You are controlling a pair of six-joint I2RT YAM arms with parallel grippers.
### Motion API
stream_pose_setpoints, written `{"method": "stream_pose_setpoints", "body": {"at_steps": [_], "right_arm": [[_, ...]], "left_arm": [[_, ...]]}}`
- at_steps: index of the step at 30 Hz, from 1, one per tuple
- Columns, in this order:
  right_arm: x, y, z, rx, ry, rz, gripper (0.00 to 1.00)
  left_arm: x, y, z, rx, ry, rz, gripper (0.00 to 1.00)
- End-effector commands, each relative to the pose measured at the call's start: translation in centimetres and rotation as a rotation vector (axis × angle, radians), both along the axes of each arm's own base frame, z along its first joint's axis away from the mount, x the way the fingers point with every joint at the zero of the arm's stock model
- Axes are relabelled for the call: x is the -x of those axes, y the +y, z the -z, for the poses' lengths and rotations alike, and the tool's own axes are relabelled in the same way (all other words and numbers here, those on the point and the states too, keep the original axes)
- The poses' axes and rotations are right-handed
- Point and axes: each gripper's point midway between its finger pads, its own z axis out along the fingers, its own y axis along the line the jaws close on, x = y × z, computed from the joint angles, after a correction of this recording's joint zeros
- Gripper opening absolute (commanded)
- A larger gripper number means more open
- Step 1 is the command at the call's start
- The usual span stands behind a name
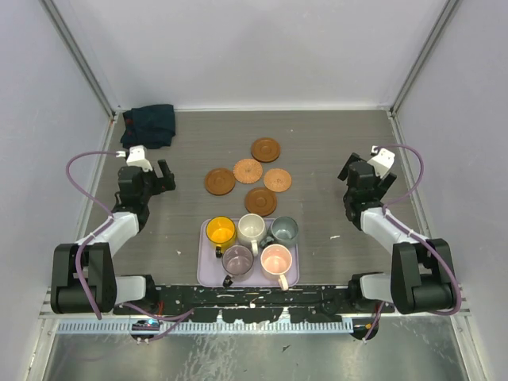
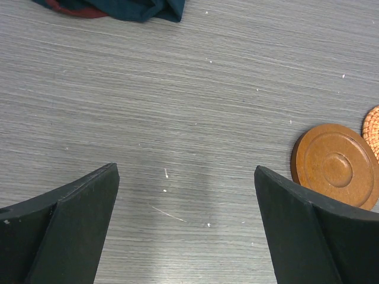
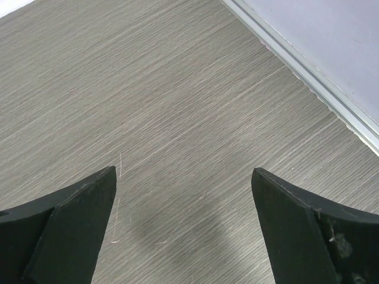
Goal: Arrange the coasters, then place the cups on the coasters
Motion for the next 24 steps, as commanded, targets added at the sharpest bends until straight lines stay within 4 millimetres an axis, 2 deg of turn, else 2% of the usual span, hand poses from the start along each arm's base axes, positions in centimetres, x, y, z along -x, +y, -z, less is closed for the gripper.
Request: {"method": "stream_pose_setpoints", "body": {"at_steps": [1,20,24], "right_arm": [[-0.9,-0.2,-2.1,0.008,-0.052,0.029,1.0],[-1.3,0.2,-1.5,0.012,-0.02,0.021,1.0],[-1.5,0.7,-1.3,0.014,-0.006,-0.021,1.0]], "left_arm": [[-0.7,-0.1,-2.4,-0.015,-0.087,0.013,0.98],[-0.7,0.2,-2.0,-0.025,-0.083,-0.003,0.98],[-0.5,-0.2,-2.3,-0.025,-0.101,0.022,0.98]]}}
